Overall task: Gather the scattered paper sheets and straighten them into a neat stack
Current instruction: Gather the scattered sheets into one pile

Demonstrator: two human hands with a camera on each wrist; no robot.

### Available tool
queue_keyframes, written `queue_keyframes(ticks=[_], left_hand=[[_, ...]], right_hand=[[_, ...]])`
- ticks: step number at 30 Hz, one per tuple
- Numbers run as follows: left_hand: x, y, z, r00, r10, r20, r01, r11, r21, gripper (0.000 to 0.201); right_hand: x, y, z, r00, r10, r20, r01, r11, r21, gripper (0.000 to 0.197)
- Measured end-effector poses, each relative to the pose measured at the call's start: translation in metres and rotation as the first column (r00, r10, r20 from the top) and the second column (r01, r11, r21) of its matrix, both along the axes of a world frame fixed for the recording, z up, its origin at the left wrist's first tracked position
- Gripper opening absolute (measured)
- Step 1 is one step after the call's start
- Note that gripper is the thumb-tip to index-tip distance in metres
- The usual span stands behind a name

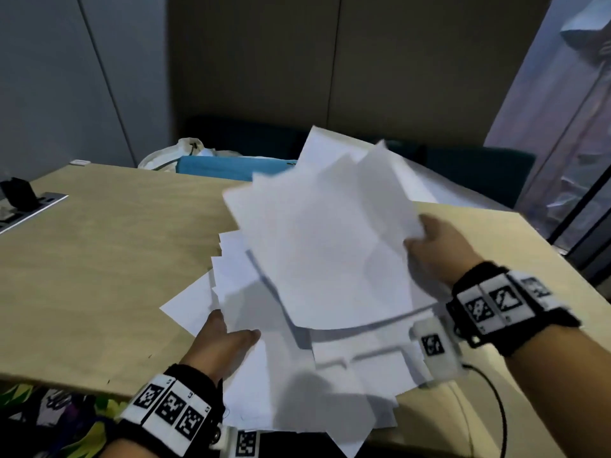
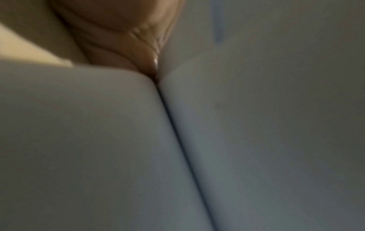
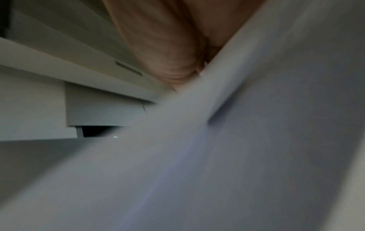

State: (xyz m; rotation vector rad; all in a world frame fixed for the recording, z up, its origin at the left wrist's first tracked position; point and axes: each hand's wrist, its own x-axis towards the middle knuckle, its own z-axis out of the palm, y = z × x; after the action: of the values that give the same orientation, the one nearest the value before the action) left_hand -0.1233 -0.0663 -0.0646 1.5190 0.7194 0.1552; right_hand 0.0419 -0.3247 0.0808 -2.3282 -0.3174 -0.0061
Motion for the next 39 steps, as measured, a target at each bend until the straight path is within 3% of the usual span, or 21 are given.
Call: queue_keyframes(ticks=[2, 7, 10, 12, 15, 17, 19, 22, 25, 27, 30, 32, 34, 37, 39], left_hand=[[-0.001, 0.0, -0.001, 1.0, -0.01, 0.006, 0.01, 1.0, -0.02, 0.065], [-0.001, 0.004, -0.006, 1.0, -0.013, 0.0, 0.013, 1.0, -0.014, 0.064], [-0.001, 0.005, -0.007, 0.999, -0.034, -0.01, 0.033, 0.999, -0.018, 0.059], [0.0, 0.005, -0.007, 1.0, -0.028, -0.007, 0.028, 0.999, -0.03, 0.063], [-0.002, 0.001, -0.003, 1.0, 0.011, 0.008, -0.011, 1.0, 0.011, 0.05], [-0.001, -0.003, 0.004, 0.999, 0.031, 0.026, -0.032, 0.999, 0.043, 0.046], [-0.002, -0.008, 0.011, 0.998, 0.032, 0.05, -0.034, 0.999, 0.039, 0.054], [-0.005, -0.011, 0.012, 0.998, 0.027, 0.053, -0.028, 0.999, 0.026, 0.074], [-0.007, -0.008, 0.01, 0.999, 0.01, 0.031, -0.011, 1.0, 0.029, 0.084], [-0.006, -0.007, 0.007, 1.0, 0.004, 0.015, -0.006, 0.995, 0.098, 0.074], [-0.009, -0.01, 0.006, 0.994, -0.036, 0.105, 0.022, 0.991, 0.132, 0.037], [-0.011, -0.012, 0.006, 0.98, -0.054, 0.194, 0.045, 0.998, 0.047, 0.04], [-0.012, -0.014, 0.01, 0.954, -0.032, 0.298, 0.042, 0.999, -0.029, 0.051], [-0.014, -0.017, 0.022, 0.91, 0.004, 0.414, 0.028, 0.997, -0.072, 0.061], [-0.016, -0.018, 0.031, 0.875, 0.012, 0.484, 0.057, 0.99, -0.127, 0.069]], right_hand=[[-0.004, 0.004, -0.03, 0.991, 0.048, -0.128, -0.06, 0.994, -0.092, 0.015], [-0.01, 0.009, -0.075, 0.959, 0.052, -0.279, -0.148, 0.93, -0.336, 0.012], [-0.005, 0.004, -0.081, 0.972, 0.0, -0.237, -0.137, 0.816, -0.561, 0.032], [-0.002, -0.002, -0.08, 0.976, -0.029, -0.217, -0.115, 0.776, -0.621, 0.046], [-0.001, -0.006, -0.074, 0.967, -0.008, -0.253, -0.175, 0.703, -0.69, 0.037], [-0.003, -0.004, -0.07, 0.952, 0.026, -0.305, -0.233, 0.707, -0.668, 0.03], [-0.007, -0.001, -0.067, 0.928, 0.046, -0.37, -0.272, 0.763, -0.587, 0.029], [-0.015, 0.004, -0.067, 0.853, 0.032, -0.522, -0.258, 0.893, -0.368, 0.039], [-0.023, 0.012, -0.071, 0.755, 0.084, -0.651, -0.234, 0.961, -0.147, 0.047], [-0.027, 0.017, -0.076, 0.734, 0.118, -0.669, -0.244, 0.965, -0.097, 0.048], [-0.029, 0.022, -0.078, 0.731, 0.15, -0.666, -0.289, 0.952, -0.103, 0.051], [-0.025, 0.021, -0.076, 0.718, 0.151, -0.68, -0.281, 0.956, -0.084, 0.052], [-0.018, 0.018, -0.068, 0.757, 0.126, -0.641, -0.256, 0.96, -0.113, 0.054], [0.004, 0.003, -0.054, 0.893, 0.026, -0.449, -0.149, 0.959, -0.241, 0.06], [0.016, -0.01, -0.047, 0.917, -0.008, -0.399, -0.106, 0.959, -0.262, 0.072]])
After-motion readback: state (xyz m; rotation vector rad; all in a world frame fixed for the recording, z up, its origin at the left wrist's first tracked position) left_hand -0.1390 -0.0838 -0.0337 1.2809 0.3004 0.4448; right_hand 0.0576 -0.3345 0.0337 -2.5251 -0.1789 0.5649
